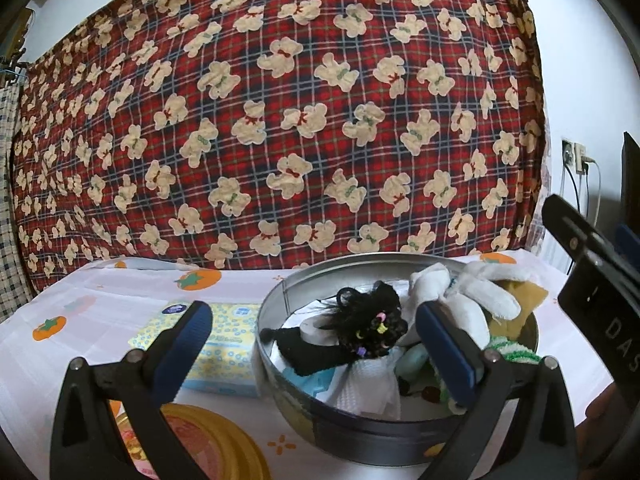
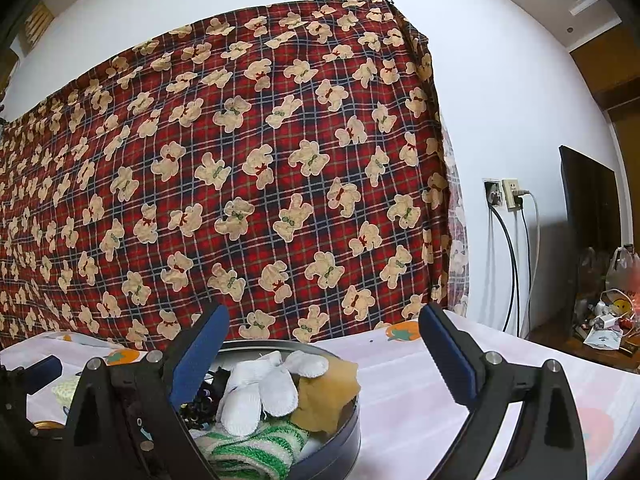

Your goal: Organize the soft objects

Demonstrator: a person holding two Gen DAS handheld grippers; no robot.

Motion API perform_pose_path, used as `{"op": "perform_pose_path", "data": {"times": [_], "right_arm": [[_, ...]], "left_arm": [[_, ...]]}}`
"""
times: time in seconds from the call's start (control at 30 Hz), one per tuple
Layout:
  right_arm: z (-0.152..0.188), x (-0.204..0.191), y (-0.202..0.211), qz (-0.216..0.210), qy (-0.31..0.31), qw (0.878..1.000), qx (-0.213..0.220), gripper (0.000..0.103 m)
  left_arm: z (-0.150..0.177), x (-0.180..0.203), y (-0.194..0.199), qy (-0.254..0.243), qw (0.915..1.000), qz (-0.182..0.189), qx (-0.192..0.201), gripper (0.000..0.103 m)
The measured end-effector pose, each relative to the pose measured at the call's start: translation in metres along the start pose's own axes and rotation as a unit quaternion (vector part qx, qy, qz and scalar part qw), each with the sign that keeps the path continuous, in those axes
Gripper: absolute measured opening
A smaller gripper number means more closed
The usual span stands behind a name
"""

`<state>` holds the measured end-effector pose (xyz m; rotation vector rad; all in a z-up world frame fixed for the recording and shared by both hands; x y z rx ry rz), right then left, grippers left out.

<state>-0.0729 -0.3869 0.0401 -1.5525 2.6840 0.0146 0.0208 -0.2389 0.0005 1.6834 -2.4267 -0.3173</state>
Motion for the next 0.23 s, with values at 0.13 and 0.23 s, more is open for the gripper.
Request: {"op": "perform_pose_path", "data": {"times": [0.13, 0.23], "right_arm": [[0.0, 0.0, -0.0003, 0.0, 0.0, 1.0, 0.0, 0.098], [0.0001, 0.0001, -0.0008, 0.0, 0.0, 1.0, 0.0, 0.098]], "left_arm": [[0.0001, 0.0005, -0.0006, 0.001, 1.0, 0.001, -0.001, 0.103], [-0.0002, 0.0004, -0.0011, 0.002, 1.0, 0.001, -0.001, 0.103]]}}
Point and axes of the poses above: each gripper's, at about its wrist camera, not at the fingertips, and y roughly against the way its jaws point, x to its right, z to its underside, the point moved 6 cm from there along -y, roughly the way its jaws point, and after that the axes turned 2 degrees about y, right-handed, at the moved point
